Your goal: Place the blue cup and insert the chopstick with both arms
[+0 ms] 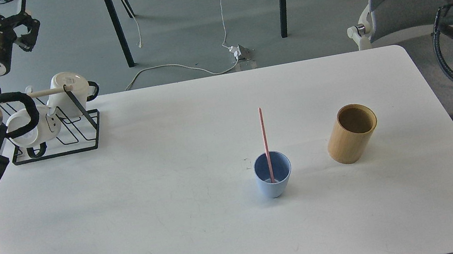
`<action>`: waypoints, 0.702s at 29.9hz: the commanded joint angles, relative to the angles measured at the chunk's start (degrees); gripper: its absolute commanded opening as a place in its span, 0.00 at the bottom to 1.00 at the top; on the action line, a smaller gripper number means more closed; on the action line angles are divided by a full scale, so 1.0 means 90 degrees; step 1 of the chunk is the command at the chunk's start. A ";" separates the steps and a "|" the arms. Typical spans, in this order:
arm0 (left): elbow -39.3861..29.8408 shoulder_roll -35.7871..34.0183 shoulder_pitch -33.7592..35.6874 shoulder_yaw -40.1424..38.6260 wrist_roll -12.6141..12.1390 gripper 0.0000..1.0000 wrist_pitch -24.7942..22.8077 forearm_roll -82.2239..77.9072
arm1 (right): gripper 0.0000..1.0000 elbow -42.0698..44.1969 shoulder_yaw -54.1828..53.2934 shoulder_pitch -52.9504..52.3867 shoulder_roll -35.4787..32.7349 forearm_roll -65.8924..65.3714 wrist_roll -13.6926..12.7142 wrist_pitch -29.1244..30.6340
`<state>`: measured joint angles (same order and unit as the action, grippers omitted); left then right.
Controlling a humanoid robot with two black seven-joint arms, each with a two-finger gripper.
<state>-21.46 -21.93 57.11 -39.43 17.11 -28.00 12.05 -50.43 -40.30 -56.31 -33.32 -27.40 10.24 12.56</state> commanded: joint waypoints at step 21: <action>0.0021 0.0395 -0.0047 -0.0014 -0.0075 0.99 0.0001 0.0019 | 1.00 0.2674 -0.1850 0.0046 0.1651 0.3913 -0.0200 0.0743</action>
<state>-21.26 -18.44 56.63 -39.54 16.43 -28.01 12.20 -26.58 -56.62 -55.80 -19.53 7.82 8.44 19.03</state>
